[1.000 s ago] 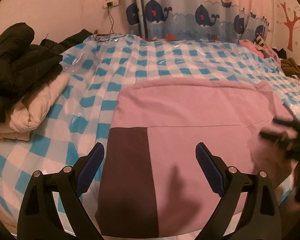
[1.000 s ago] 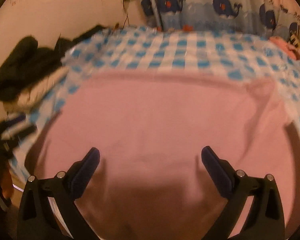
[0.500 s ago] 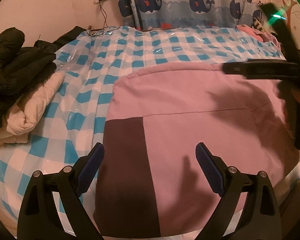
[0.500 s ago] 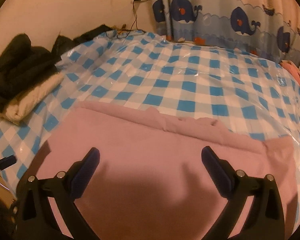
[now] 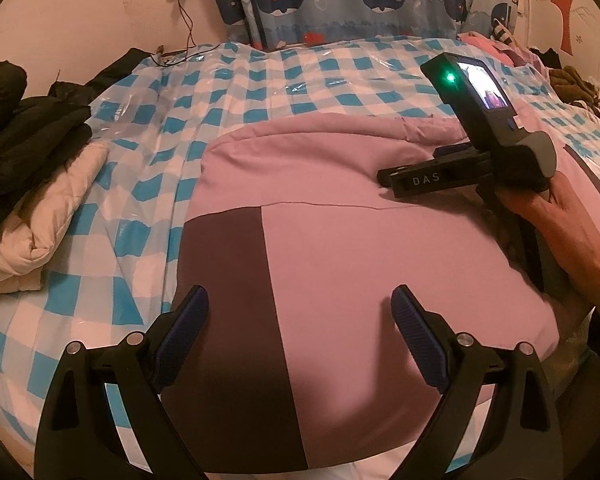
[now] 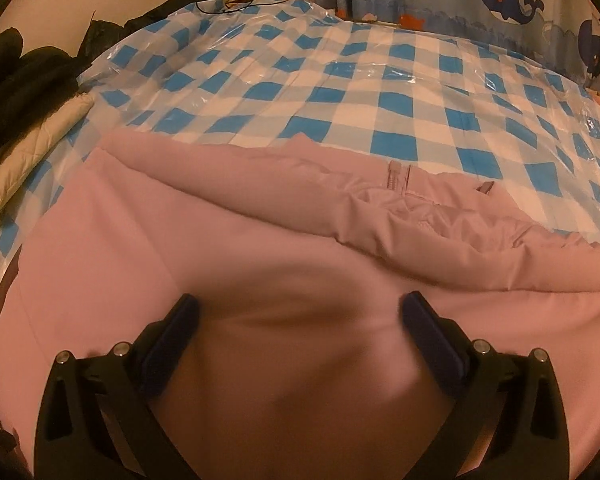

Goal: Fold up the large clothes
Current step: 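Grasp the brown-panelled jacket edge with both grippers and lift it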

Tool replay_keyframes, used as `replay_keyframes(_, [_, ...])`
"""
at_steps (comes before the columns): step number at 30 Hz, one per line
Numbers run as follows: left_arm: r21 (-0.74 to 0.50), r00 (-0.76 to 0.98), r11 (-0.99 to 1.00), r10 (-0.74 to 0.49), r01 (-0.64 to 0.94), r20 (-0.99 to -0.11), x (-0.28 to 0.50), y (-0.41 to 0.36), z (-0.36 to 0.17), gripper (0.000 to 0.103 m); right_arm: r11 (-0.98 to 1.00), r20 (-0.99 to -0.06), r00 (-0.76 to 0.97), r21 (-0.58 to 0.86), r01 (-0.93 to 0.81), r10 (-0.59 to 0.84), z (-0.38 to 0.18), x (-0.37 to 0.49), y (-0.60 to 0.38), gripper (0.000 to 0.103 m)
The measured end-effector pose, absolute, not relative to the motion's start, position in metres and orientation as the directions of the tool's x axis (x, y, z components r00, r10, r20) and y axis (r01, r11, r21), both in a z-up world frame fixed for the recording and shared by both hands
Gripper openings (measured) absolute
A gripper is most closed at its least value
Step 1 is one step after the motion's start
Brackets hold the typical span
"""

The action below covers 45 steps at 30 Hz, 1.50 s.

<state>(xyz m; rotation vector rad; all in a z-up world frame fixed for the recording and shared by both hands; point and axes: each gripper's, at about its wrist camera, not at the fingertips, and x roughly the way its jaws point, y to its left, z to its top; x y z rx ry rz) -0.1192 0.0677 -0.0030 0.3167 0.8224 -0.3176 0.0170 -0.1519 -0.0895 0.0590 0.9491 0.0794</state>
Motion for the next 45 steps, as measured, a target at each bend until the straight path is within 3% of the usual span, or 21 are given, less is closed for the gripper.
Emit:
replay_keyframes(11, [0.154,0.631,0.905,-0.145,0.395,-0.762,-0.118,0.065,-0.006,0.089,0.994,-0.811,0.576,0.095,-0.045,0.104,-0.091,0.018,-0.153,0.098])
replay_keyframes(13, [0.159,0.622,0.904,-0.138,0.397,-0.771,-0.116,0.064,-0.009,0.089,0.988,-0.812,0.564,0.143,-0.052,0.147,-0.086,0.019,-0.158,0.098])
replay_keyframes(15, [0.152,0.613,0.907,-0.134,0.393,-0.779,-0.112,0.066,-0.012,0.089,0.962,-0.756,0.608,0.267,-0.051,0.242,-0.061,0.009,-0.178,0.097])
replay_keyframes(18, [0.092,0.584,0.921,-0.161,0.379,-0.796,-0.104,0.074,-0.014,0.089,0.970,-0.688,0.709,0.243,0.025,0.154,-0.019,-0.023,-0.220,0.097])
replay_keyframes(22, [0.002,0.555,0.941,-0.198,0.338,-0.808,-0.091,0.092,-0.015,0.089,0.958,-0.689,0.724,0.220,0.181,0.022,0.011,-0.080,-0.297,0.097])
replay_keyframes(26, [-0.183,0.503,0.951,-0.289,0.251,-0.815,-0.068,0.123,-0.021,0.089,0.879,-0.708,0.706,0.335,0.338,-0.002,0.011,-0.168,-0.377,0.097])
replay_keyframes(33, [-0.442,0.524,0.896,-0.360,-0.035,-0.772,-0.078,0.204,-0.031,0.089,0.620,-0.682,0.695,0.652,0.437,0.227,-0.049,-0.292,-0.443,0.097])
replay_keyframes(36, [-0.493,0.512,0.867,-0.394,-0.069,-0.764,-0.100,0.220,-0.036,0.089,0.500,-0.607,0.708,0.767,0.402,0.361,-0.076,-0.312,-0.442,0.097])
replay_keyframes(45, [-0.638,0.451,0.748,-0.513,-0.183,-0.731,-0.135,0.236,-0.056,0.089,0.332,-0.455,0.722,0.887,0.320,0.521,-0.114,-0.297,-0.412,0.097])
